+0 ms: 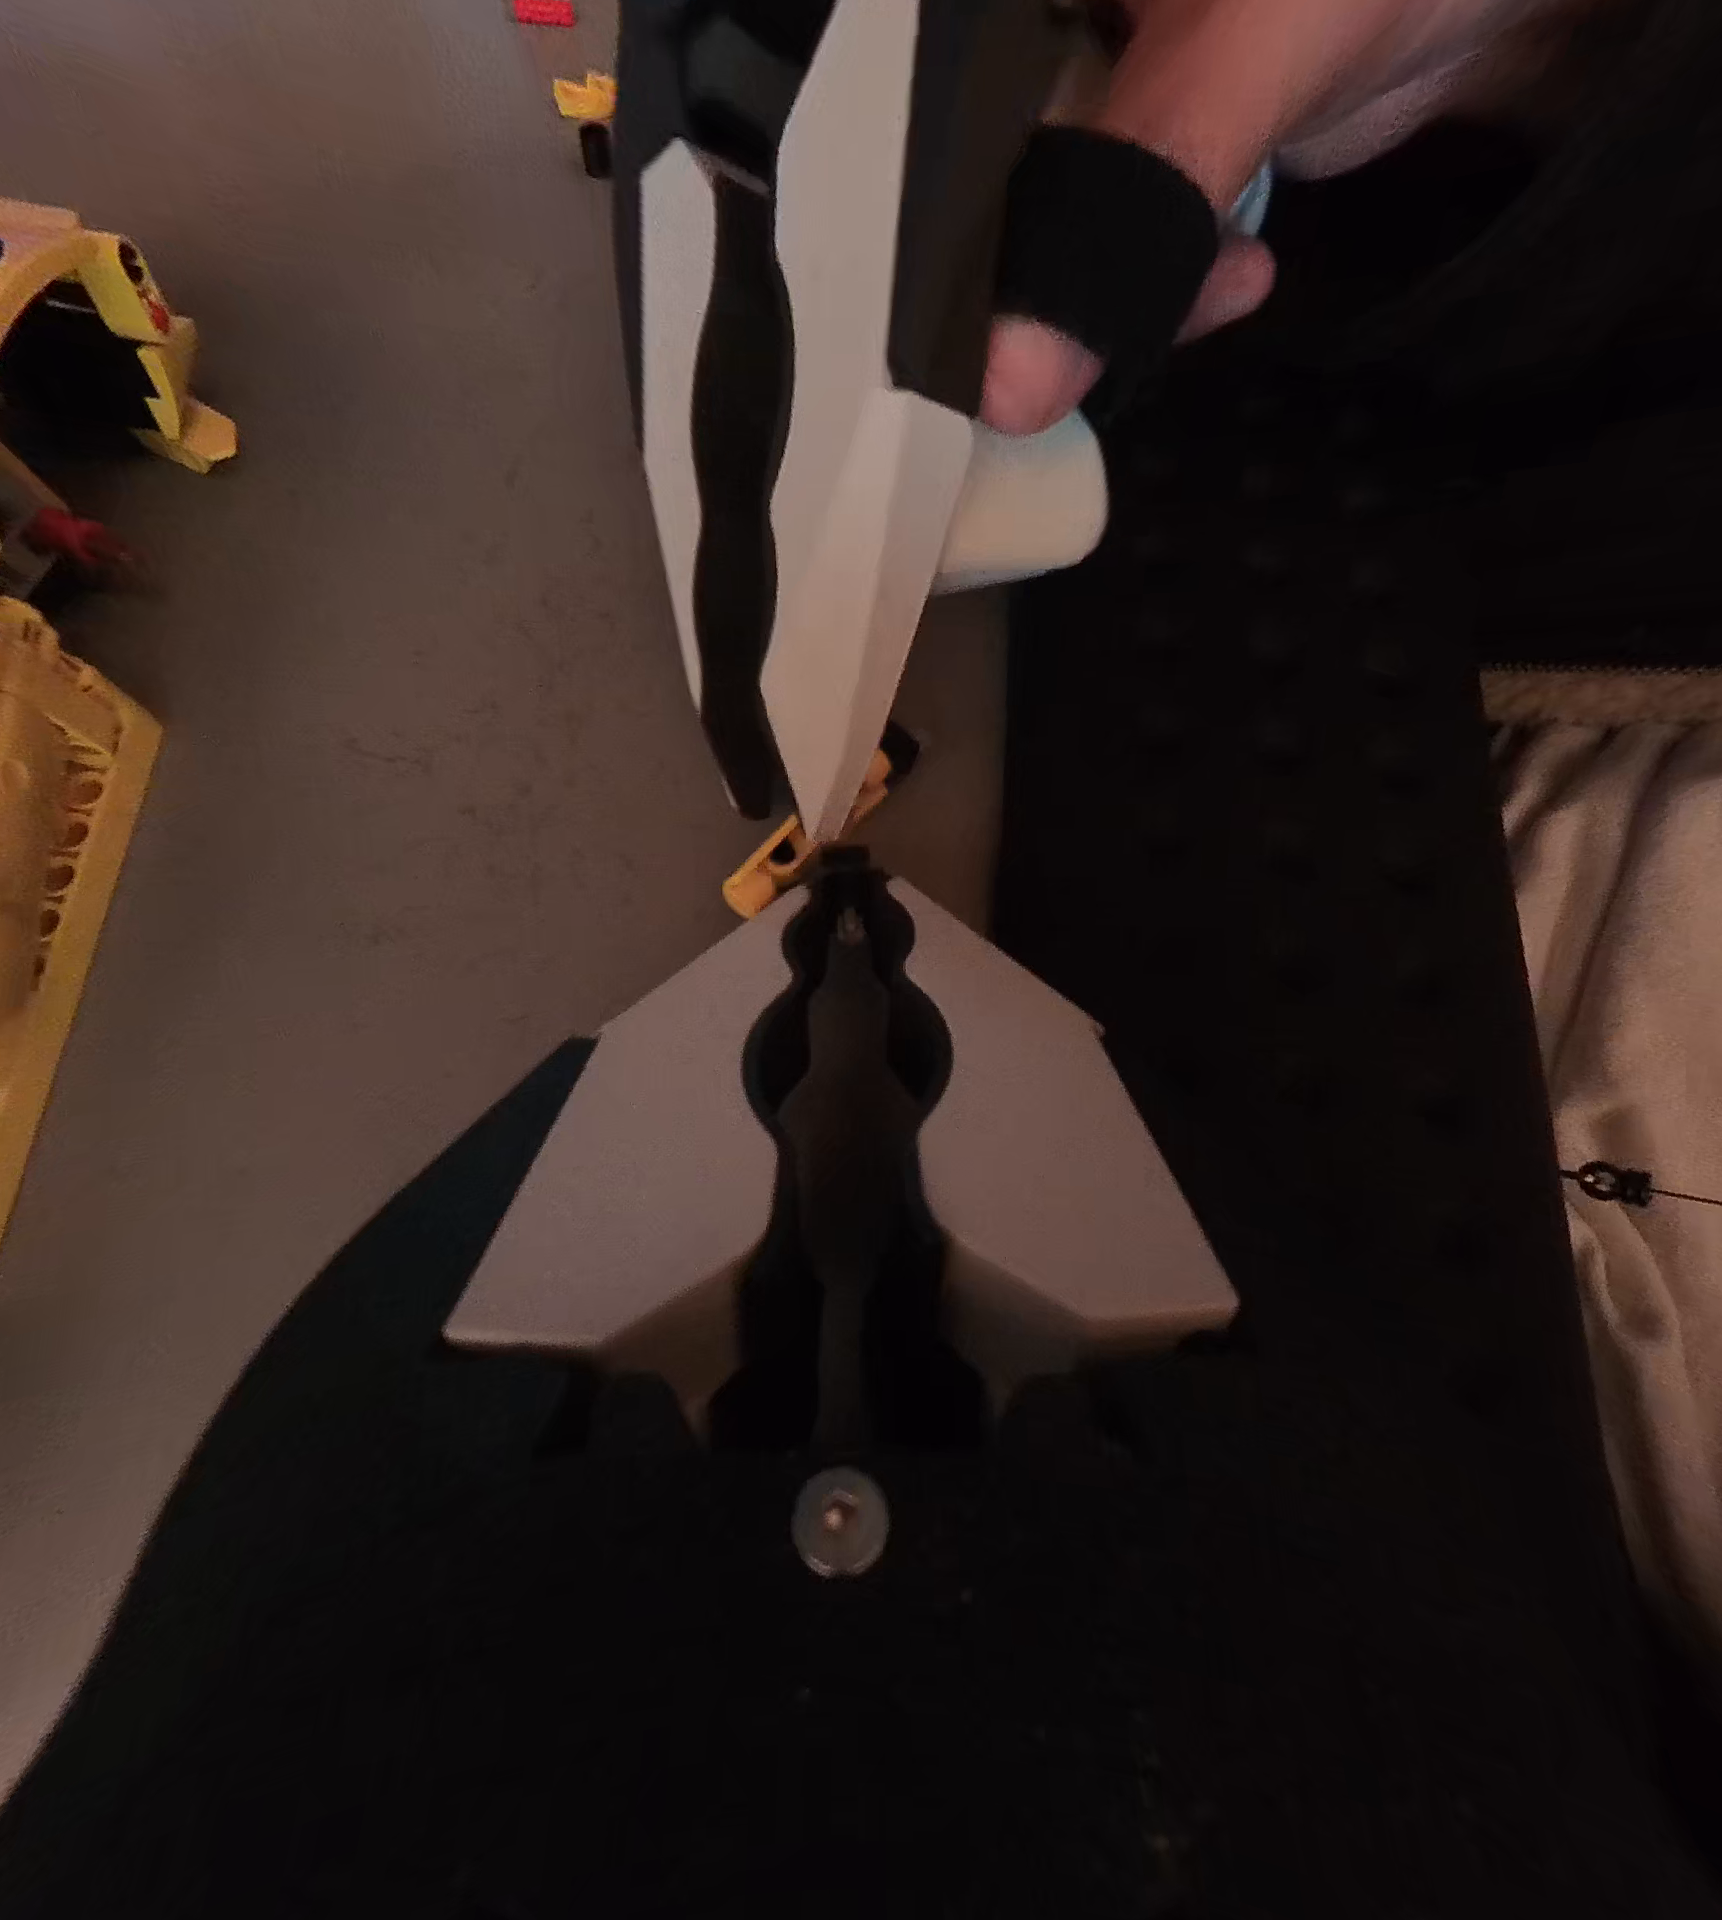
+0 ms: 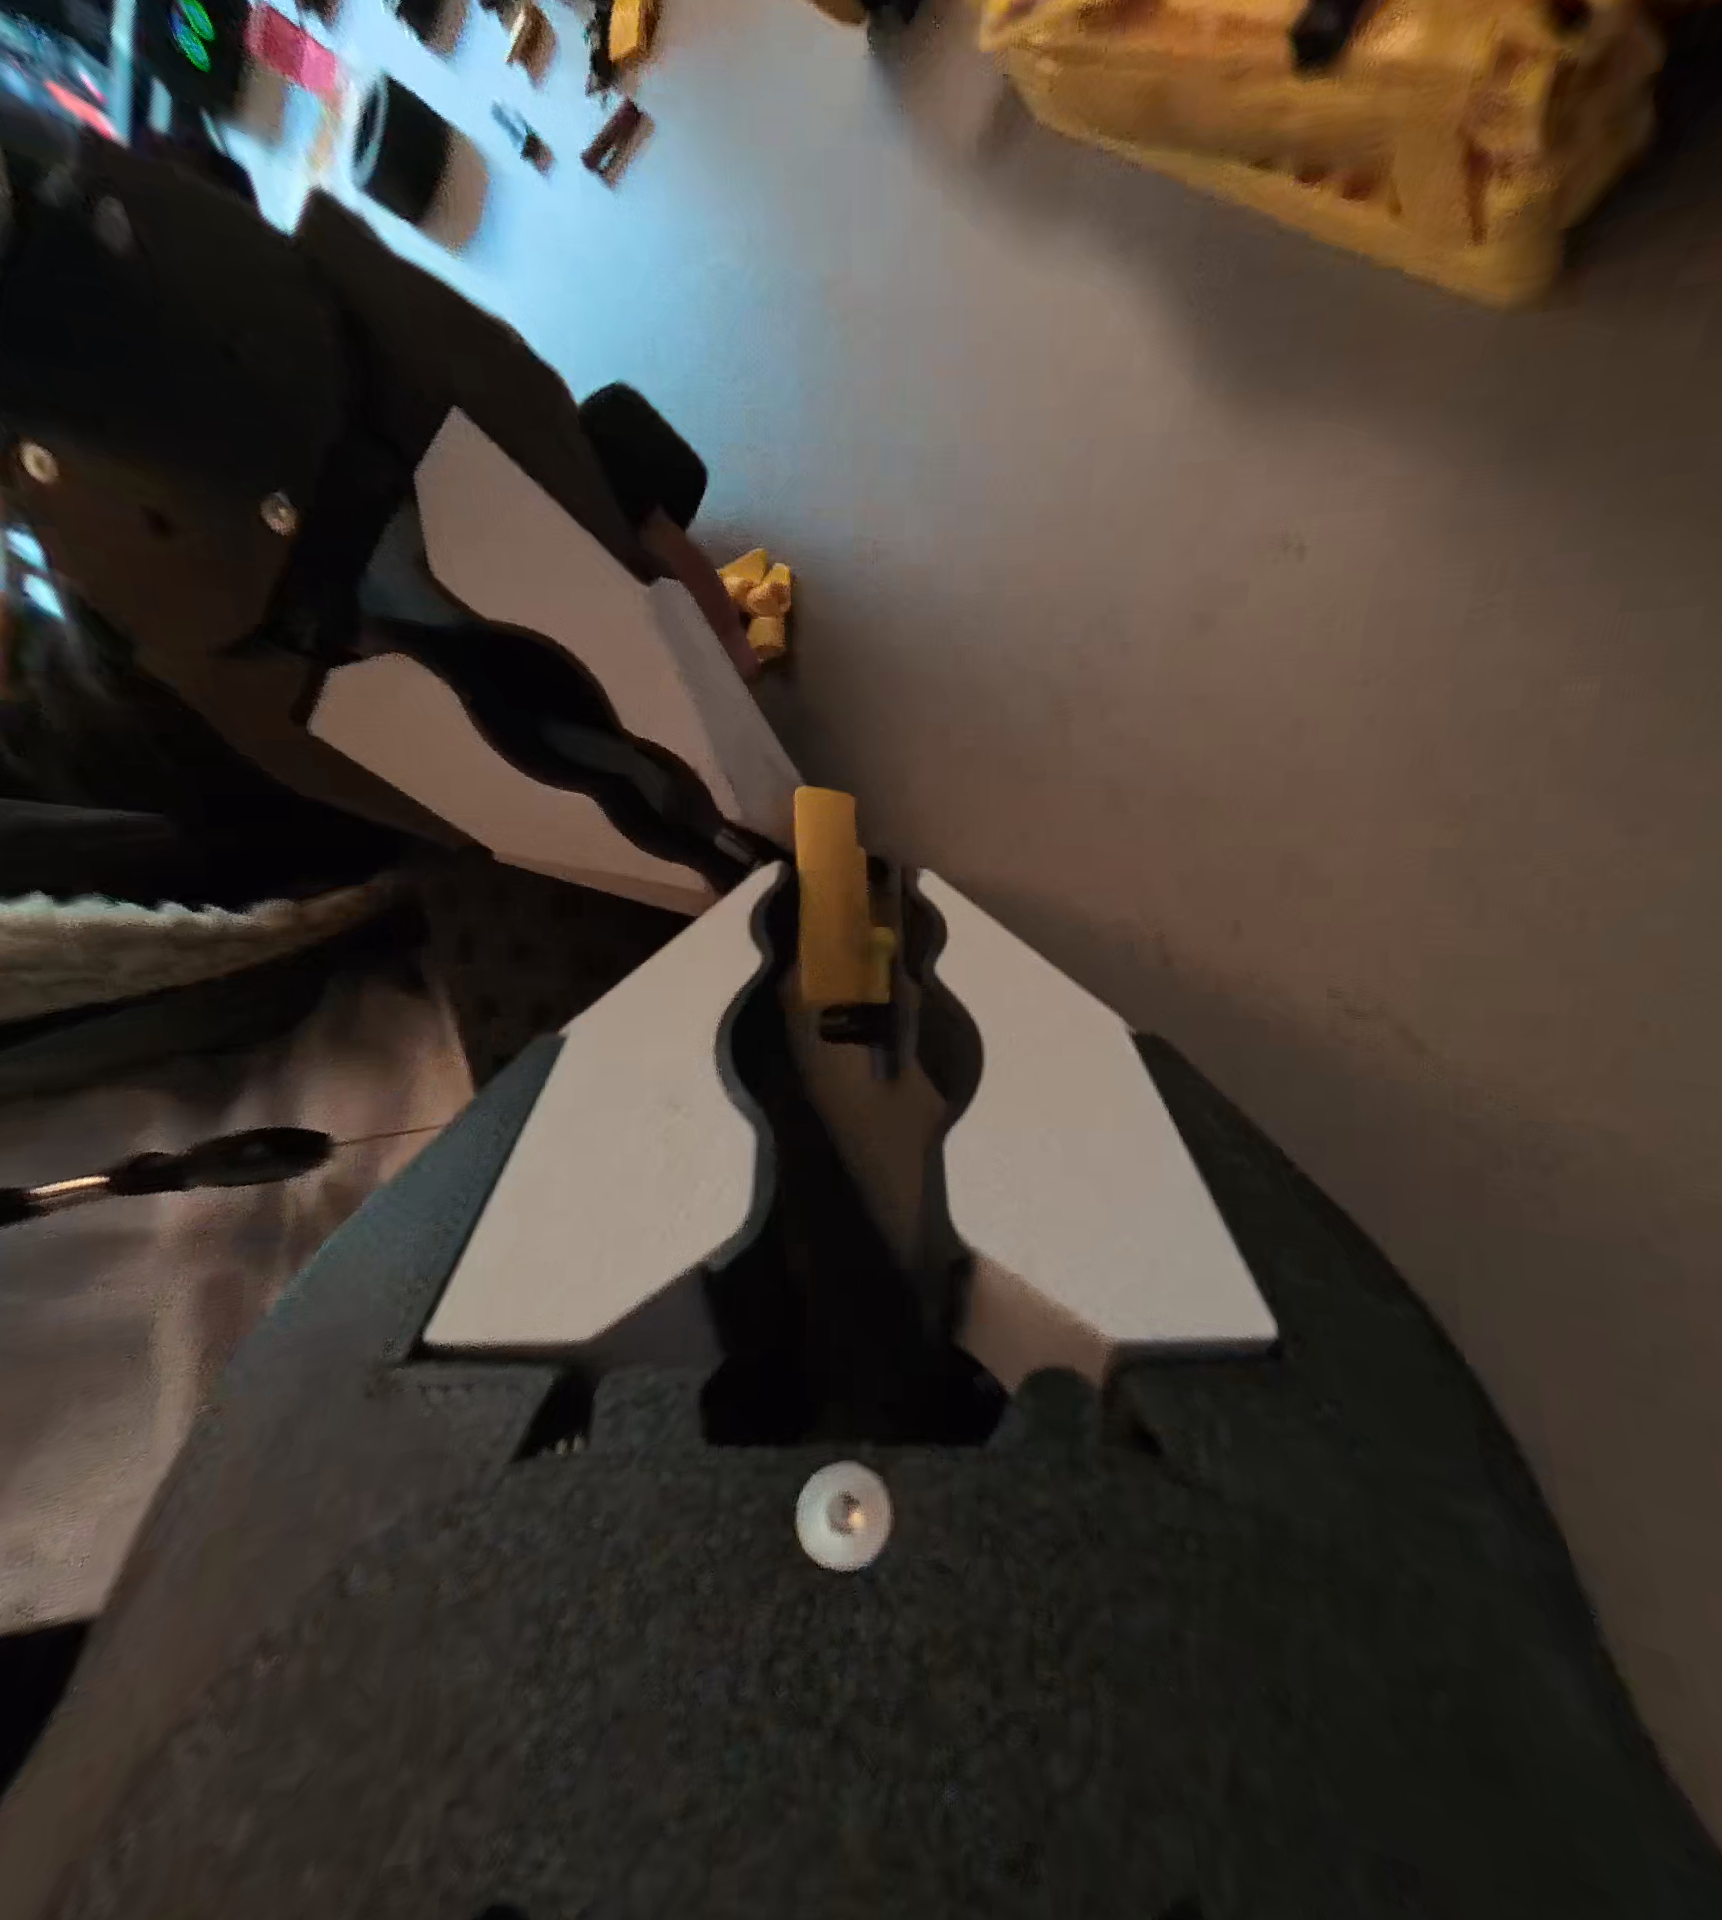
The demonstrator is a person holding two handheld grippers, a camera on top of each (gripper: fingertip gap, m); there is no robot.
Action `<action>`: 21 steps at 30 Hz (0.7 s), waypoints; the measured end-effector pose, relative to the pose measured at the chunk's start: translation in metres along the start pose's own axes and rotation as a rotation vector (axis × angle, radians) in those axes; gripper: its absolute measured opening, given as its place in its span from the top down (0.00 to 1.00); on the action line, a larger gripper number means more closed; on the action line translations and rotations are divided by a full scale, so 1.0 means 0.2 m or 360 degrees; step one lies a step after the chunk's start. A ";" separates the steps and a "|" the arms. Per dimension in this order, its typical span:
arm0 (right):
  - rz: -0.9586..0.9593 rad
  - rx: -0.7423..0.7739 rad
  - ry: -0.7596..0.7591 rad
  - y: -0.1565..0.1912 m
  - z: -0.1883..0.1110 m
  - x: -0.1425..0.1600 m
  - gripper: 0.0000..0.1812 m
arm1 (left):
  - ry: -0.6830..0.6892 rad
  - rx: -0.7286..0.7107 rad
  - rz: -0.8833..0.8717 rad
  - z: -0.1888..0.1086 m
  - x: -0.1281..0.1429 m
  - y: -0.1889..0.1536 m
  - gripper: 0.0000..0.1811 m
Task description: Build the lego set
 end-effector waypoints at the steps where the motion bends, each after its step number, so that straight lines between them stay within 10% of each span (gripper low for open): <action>1: -0.0074 0.0054 0.0005 0.01 0.00 -0.01 0.90 | 0.0000 0.0006 -0.0005 0.00 0.00 0.00 0.96; 10: -0.0553 0.0547 0.0107 0.09 0.03 -0.07 0.95 | -0.0002 0.0045 -0.0030 -0.02 0.02 0.00 0.96; 21: -0.0502 0.0056 -0.0399 0.11 -0.08 -0.12 0.96 | -0.0218 -0.0043 -0.0054 -0.15 0.00 0.04 0.96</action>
Point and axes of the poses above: each gripper's, where its closed fingertips meet, z out along the fingers, x out of its underside, y = z × x across the jaws, the point moved 9 cm from there along -z, back along the fingers, and after that the axes turned 9 degrees about x, right-handed, at the moved point
